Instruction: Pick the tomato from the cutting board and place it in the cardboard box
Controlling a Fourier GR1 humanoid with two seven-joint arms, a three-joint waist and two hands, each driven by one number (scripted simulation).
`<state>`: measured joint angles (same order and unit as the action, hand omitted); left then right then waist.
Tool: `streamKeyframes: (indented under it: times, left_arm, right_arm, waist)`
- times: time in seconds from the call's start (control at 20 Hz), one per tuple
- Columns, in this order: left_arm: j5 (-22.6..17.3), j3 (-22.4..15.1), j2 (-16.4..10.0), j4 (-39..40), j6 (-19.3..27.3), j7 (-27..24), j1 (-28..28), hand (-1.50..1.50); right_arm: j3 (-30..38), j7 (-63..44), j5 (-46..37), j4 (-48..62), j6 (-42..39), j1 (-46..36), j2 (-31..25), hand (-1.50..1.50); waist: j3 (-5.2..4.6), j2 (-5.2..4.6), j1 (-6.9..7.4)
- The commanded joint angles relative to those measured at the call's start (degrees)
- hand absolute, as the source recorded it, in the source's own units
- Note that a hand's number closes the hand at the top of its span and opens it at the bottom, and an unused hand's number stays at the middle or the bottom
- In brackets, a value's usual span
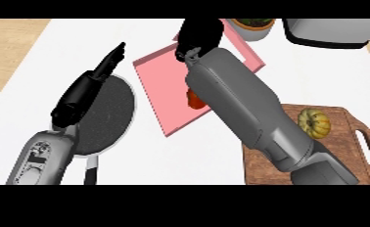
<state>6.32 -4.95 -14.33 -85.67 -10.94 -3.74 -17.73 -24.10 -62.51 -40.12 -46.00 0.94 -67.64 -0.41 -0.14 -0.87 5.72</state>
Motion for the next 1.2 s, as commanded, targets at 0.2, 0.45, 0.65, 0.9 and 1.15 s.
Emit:
streamKeyframes:
  times: [0.2,0.45,0.65,0.9,1.15]
  left_arm:
    - [-1.2,3.5,-1.8,1.5,-1.2,-1.1,0.5,0.0]
    - [-1.0,3.2,-2.1,0.7,-1.5,-1.4,2.2,0.0]
    - [-0.6,2.6,-0.6,-0.1,0.0,-1.2,2.7,0.0]
    - [-1.2,3.9,-2.3,-1.0,-1.0,-0.6,3.3,0.0]
    - [-0.5,4.4,-2.7,-1.9,-0.9,-3.2,6.1,0.0]
  right_arm:
    - [-4.7,6.8,15.2,5.3,1.4,-0.9,0.4,-1.5]
    - [-5.1,13.7,12.4,-0.6,18.4,0.0,0.4,-1.5]
    - [5.4,16.4,14.4,-7.8,36.0,-1.4,0.4,-1.5]
    - [8.2,21.0,17.9,-11.4,50.2,6.6,0.4,-1.5]
    - [9.4,29.5,20.6,-13.0,54.2,14.1,0.4,-1.5]
  waist:
    - [0.09,0.29,-2.61]
    - [0.13,0.27,-2.82]
    - [0.38,0.62,-3.63]
    - [0.24,0.55,-3.95]
    - [0.17,0.75,-4.86]
